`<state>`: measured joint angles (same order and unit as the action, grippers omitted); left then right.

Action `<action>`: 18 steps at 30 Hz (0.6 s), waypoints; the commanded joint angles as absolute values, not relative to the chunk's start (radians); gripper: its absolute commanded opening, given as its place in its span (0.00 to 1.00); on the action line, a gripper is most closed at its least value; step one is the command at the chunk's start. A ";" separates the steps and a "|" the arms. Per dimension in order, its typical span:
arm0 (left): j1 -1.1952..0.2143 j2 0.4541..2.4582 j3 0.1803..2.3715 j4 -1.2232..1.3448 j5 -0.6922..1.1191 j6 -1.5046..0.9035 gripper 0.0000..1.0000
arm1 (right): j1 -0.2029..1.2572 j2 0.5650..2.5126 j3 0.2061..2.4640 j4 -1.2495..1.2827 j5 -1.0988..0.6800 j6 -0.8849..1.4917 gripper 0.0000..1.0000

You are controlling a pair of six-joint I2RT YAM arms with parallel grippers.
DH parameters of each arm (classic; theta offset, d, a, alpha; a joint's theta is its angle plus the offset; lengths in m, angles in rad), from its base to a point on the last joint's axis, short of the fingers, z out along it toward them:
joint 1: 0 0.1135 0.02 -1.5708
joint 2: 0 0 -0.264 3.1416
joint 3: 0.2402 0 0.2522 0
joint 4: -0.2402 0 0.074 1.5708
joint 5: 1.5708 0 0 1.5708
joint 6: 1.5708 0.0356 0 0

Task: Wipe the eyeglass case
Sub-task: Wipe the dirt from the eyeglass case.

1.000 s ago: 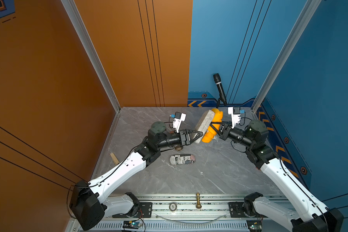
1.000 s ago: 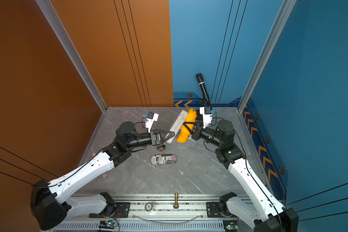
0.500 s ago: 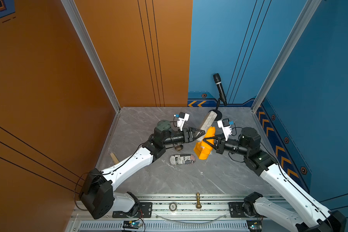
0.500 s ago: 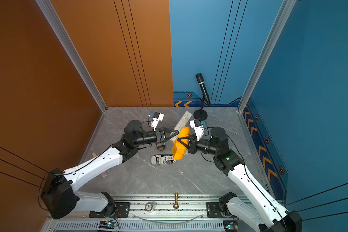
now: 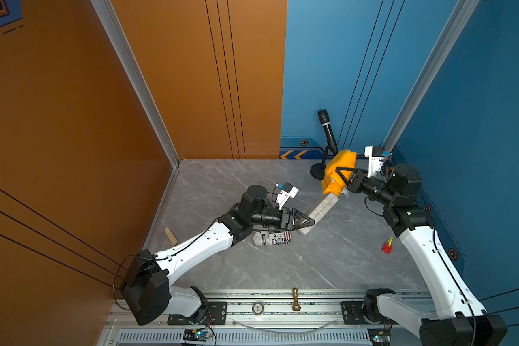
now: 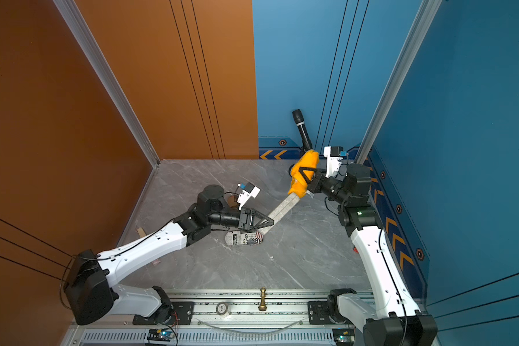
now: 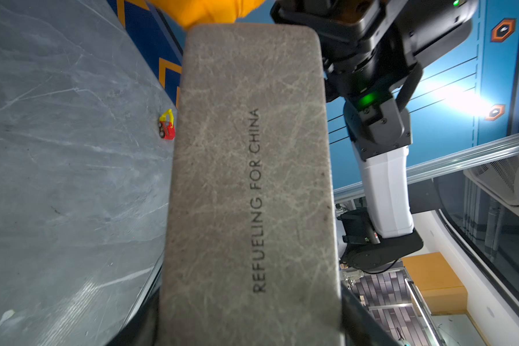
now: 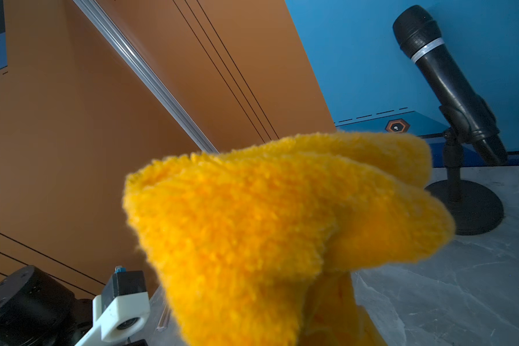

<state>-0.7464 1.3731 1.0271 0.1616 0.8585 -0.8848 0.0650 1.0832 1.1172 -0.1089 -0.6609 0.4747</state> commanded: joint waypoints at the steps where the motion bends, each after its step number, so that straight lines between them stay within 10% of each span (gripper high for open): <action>1: -0.729 1.359 1.110 -0.030 0.851 -0.649 0.22 | 0.059 1.049 1.180 -0.298 -0.572 0.429 0.00; 8: -0.741 1.518 1.372 -0.550 0.659 -0.074 0.22 | 0.057 1.102 1.365 -0.744 -0.382 0.283 0.00; 18: -0.800 1.750 1.559 -0.617 0.407 0.380 0.21 | 0.105 1.238 1.503 -1.023 -0.141 0.166 0.00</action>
<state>-0.7773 1.7420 1.5002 -0.5770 0.4908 0.1684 0.0814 1.2106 1.4651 -0.8841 -0.2409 0.2272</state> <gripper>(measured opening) 0.681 0.081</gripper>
